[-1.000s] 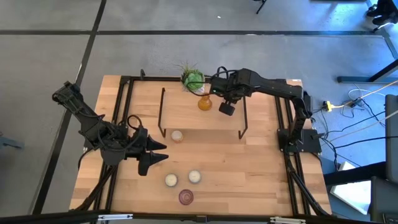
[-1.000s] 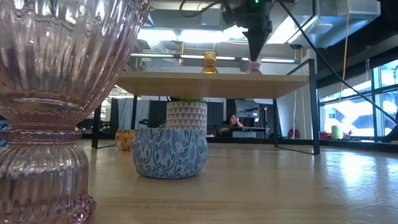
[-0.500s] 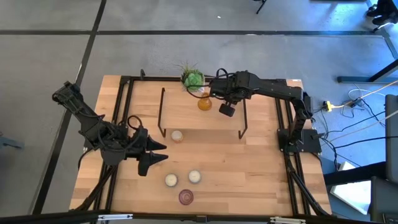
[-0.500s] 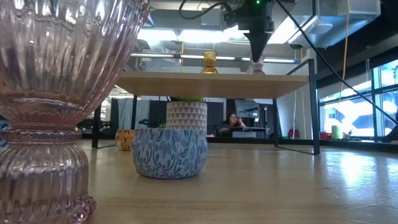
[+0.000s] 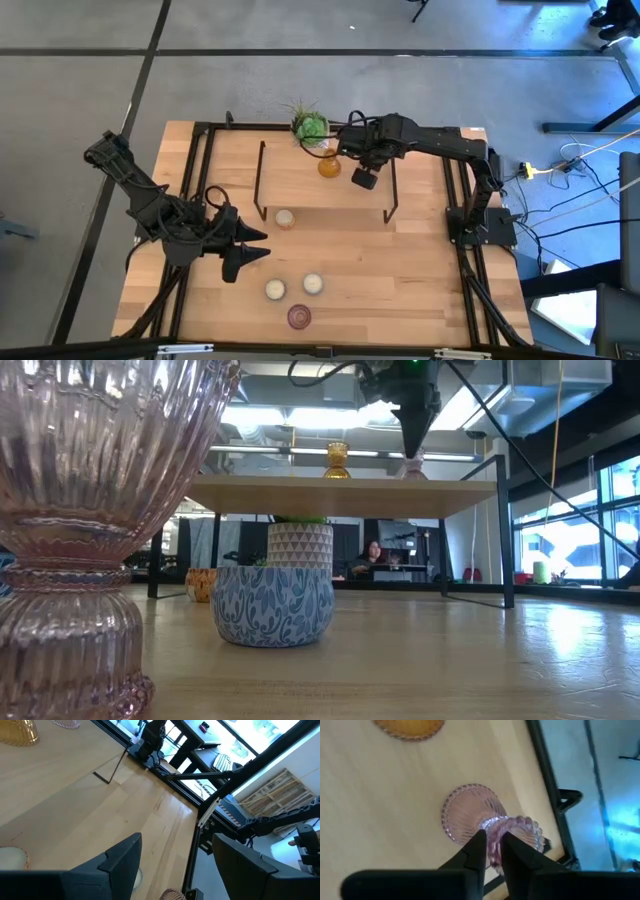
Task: Pick & Place candle stick holders
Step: Put the left violet candle holder on the shelf, then put the orange candle on the shelf aligned with the orange candle holder
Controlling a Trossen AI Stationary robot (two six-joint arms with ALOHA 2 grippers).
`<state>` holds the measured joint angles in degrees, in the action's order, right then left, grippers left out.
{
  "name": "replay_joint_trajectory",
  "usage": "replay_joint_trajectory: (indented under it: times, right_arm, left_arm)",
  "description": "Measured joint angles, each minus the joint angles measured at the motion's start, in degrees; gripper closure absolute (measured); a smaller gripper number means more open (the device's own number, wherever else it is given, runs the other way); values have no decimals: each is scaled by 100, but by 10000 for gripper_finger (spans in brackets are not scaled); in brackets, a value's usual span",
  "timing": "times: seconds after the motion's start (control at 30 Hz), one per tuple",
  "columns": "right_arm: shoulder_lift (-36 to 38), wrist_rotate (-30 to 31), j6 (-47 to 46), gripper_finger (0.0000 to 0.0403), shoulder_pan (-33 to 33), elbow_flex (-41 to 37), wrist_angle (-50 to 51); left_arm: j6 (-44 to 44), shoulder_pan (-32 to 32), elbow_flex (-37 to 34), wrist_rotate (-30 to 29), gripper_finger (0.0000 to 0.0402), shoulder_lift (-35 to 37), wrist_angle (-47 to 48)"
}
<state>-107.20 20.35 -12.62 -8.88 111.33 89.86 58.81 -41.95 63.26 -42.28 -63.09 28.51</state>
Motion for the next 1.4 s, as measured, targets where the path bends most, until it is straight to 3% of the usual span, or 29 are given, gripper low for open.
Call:
replay_joint_trajectory:
  times: [0.43, 0.9, 1.4]
  right_arm:
    - [-33, 145, -2, 263, 26, -26, 15]
    - [-31, 798, 149, 261, 131, -25, 15]
    - [102, 750, 70, 261, 384, 142, -118]
  left_arm:
    - [2, 0, 0, 0, 162, 0, 0]
    - [2, 0, 0, 0, 162, 0, 0]
    - [63, 0, 0, 191, 162, 0, 0]
